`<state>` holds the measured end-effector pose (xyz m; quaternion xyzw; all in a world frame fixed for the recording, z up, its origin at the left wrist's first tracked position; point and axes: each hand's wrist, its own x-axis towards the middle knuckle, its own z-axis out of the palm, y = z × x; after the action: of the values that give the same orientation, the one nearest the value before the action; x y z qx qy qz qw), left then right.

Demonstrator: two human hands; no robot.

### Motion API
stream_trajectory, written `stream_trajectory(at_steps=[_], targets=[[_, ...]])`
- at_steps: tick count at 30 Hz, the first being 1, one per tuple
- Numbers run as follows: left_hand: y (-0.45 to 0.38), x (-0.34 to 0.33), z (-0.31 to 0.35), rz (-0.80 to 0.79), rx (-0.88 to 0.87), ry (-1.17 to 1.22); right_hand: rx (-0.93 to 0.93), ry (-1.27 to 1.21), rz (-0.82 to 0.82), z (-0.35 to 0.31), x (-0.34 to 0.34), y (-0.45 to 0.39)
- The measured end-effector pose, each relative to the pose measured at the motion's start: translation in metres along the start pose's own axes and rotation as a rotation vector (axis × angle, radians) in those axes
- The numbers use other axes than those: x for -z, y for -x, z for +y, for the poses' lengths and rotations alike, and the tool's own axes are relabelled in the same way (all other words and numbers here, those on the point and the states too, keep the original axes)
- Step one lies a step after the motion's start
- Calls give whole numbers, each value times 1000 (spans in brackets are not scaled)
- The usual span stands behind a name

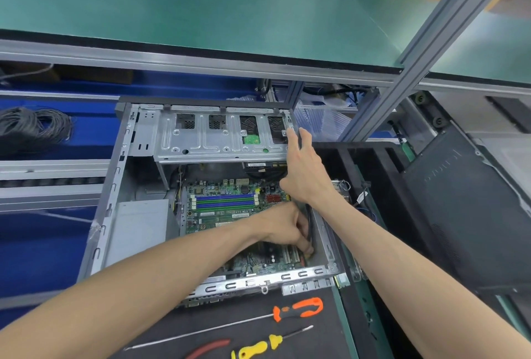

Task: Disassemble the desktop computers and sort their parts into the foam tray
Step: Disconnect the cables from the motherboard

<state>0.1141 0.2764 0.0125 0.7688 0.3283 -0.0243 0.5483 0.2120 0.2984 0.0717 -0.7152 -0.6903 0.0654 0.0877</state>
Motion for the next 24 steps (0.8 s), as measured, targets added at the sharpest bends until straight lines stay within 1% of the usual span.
stream_trajectory(at_steps=[3,4,7,8,9,11,15,17,18,21,24], targets=[[0,9,-2,-47,72,-3,2,-14,-2,0,0,0],[1,12,-3,-59,95,54,3,-19,-3,0,0,1],[5,20,-7,-53,163,391,-1,-28,-4,0,1,0],[7,23,-7,-30,177,469,-3,-28,-2,0,1,0],[10,26,-8,10,182,488,-6,-29,-1,0,1,0],[14,35,-10,138,185,357,-8,-30,3,0,1,0],[20,54,-19,401,150,-105,-9,-45,-3,1,0,1],[21,55,-24,476,155,-312,-7,-53,-2,1,1,1],[21,53,-26,507,180,-360,-5,-58,-2,2,1,1],[15,41,-29,586,238,-381,-7,-73,-9,3,1,0],[10,32,-31,536,222,-422,-14,-87,1,2,0,1]])
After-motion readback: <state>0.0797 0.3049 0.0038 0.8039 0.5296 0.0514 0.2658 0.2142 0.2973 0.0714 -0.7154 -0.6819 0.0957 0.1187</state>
